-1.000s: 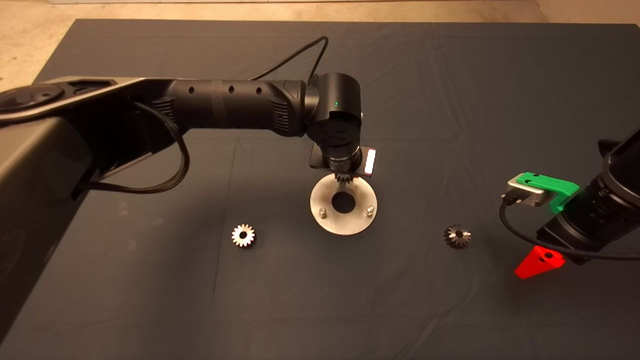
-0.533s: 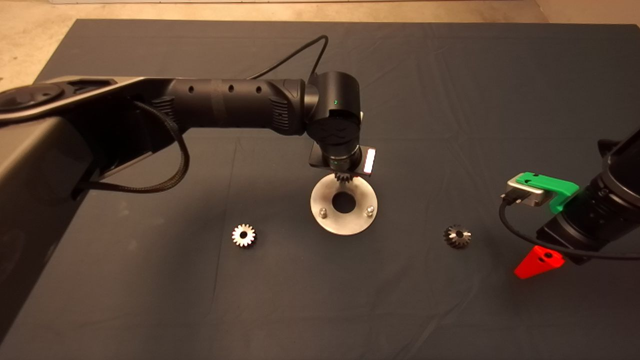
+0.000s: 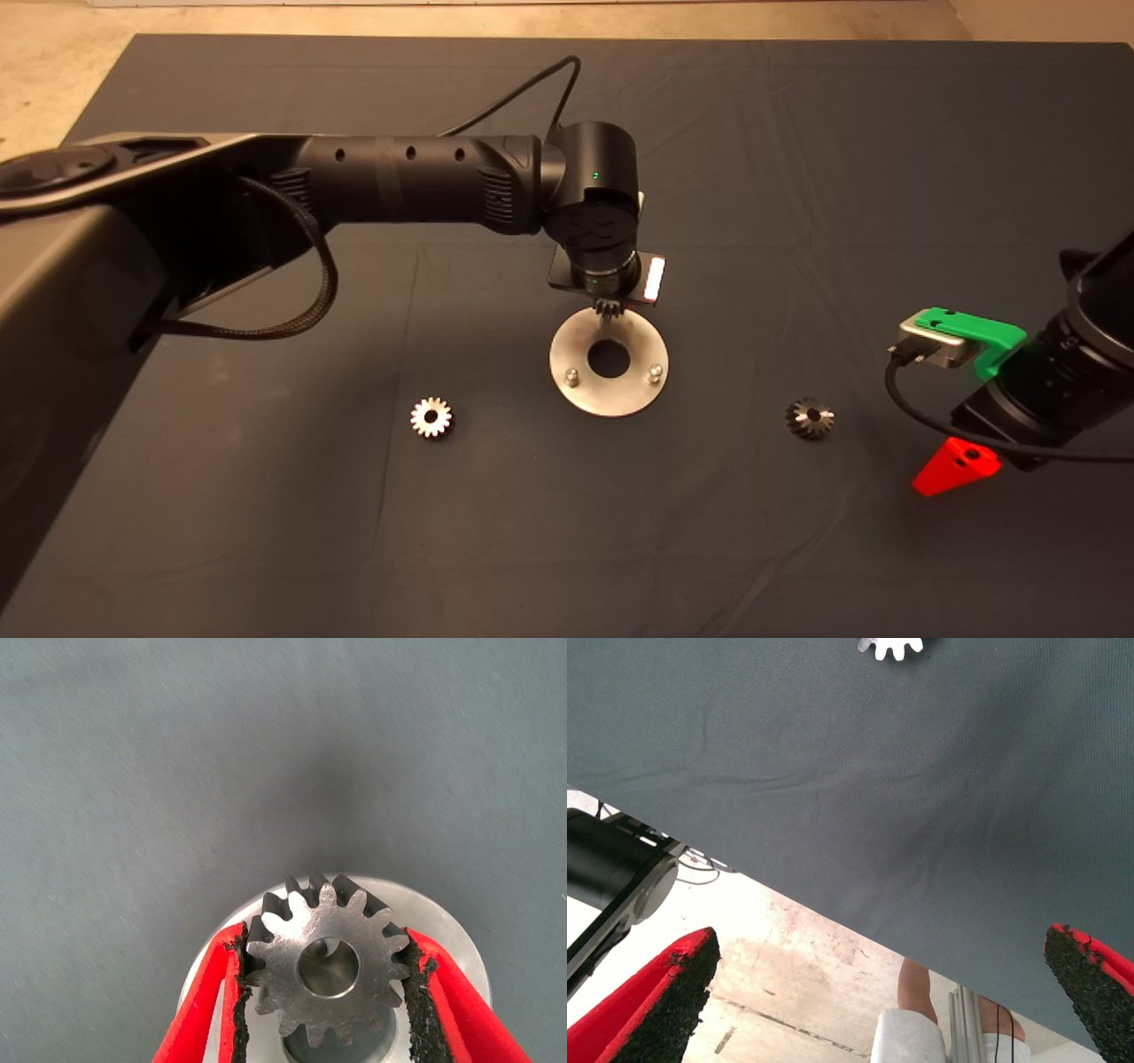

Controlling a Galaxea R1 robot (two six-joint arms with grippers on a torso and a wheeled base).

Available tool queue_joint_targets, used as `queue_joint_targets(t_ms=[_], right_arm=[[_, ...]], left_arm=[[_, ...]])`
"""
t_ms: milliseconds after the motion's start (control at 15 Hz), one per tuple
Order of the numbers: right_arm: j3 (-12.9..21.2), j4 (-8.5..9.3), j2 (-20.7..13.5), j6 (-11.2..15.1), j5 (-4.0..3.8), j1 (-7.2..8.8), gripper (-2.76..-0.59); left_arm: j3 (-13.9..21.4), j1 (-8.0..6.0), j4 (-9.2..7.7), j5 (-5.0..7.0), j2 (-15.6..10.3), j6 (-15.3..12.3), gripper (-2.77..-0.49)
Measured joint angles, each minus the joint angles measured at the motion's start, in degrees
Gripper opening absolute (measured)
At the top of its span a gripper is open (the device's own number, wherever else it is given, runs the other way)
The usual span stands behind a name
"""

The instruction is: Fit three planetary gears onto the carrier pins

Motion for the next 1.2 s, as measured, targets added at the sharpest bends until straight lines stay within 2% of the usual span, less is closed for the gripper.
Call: queue_joint_targets(t_ms=[133, 267, 400, 533, 600, 733, 1200], right_arm=[[0.0, 0.0, -0.1, 0.0, -0.01, 0.0, -0.63], [0.1, 0.0, -0.1, 0.0, 0.0, 0.0, -0.63], [0.1, 0.0, -0.3, 0.0, 0.0, 0.0, -0.63], [0.1, -0.01, -0.5, 0.0, 0.0, 0.0, -0.63], [0.1, -0.01, -0.5, 0.0, 0.0, 0.0, -0.63], [0.1, -0.01, -0.6, 0.0, 0.0, 0.02, -0.63], [0.1, -0.04, -0.8, 0.0, 0.0, 0.0, -0.63]], left_arm=[[-0.1, 0.0, 0.17, -0.63, -0.3, 0.5, -2.35], [0.1, 0.02, 0.2, -0.28, -0.3, 0.5, -2.35], [2.1, 0.16, 0.57, 0.71, -1.0, 0.3, -2.35], [5.2, 0.44, 0.45, 2.01, -2.3, -1.8, -2.36], [6.3, 0.5, 0.44, 2.19, -3.1, -2.6, -2.36], [6.6, 0.5, 0.38, 2.95, -3.6, -2.7, -2.36], [6.4, 0.49, 0.34, 2.8, -3.0, -2.7, -2.36]])
